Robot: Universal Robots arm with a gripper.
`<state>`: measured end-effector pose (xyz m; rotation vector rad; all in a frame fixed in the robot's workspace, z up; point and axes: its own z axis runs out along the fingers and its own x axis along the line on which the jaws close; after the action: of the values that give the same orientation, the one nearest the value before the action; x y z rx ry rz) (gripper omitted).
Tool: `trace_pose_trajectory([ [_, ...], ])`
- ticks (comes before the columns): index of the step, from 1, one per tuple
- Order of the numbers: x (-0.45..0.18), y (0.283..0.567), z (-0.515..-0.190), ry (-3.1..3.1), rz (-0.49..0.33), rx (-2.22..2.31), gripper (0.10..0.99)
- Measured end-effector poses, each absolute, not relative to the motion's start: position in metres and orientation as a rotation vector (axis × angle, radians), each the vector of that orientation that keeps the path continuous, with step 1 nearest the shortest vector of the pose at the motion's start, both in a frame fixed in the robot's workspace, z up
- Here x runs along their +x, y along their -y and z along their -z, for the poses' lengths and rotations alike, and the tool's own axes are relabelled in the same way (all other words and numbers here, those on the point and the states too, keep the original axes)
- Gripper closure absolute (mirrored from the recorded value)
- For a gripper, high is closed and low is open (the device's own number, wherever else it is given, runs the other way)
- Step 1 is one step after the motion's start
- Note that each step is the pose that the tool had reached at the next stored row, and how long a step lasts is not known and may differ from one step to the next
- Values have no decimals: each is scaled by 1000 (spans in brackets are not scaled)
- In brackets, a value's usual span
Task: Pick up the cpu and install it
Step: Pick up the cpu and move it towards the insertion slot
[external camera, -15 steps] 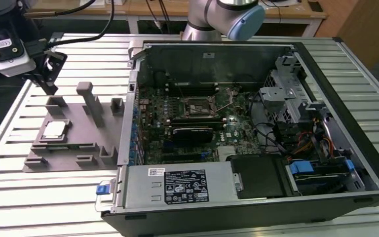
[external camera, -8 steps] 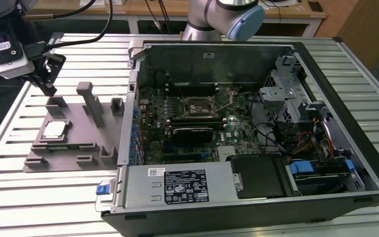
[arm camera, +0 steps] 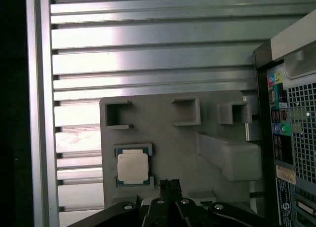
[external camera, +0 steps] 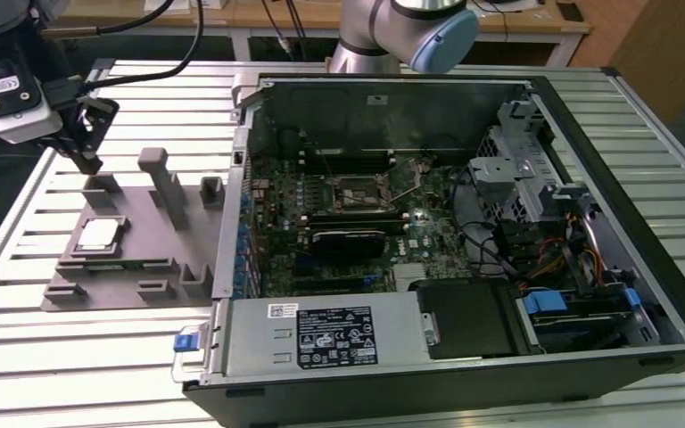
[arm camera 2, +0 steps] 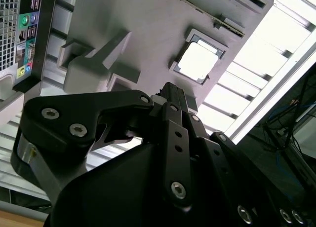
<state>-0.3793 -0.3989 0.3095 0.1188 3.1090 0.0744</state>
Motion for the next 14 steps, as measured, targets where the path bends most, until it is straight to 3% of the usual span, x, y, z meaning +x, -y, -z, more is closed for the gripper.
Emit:
trace_pose_trajectory([
  [14, -388, 399, -294, -3109, -74, 119, 980],
])
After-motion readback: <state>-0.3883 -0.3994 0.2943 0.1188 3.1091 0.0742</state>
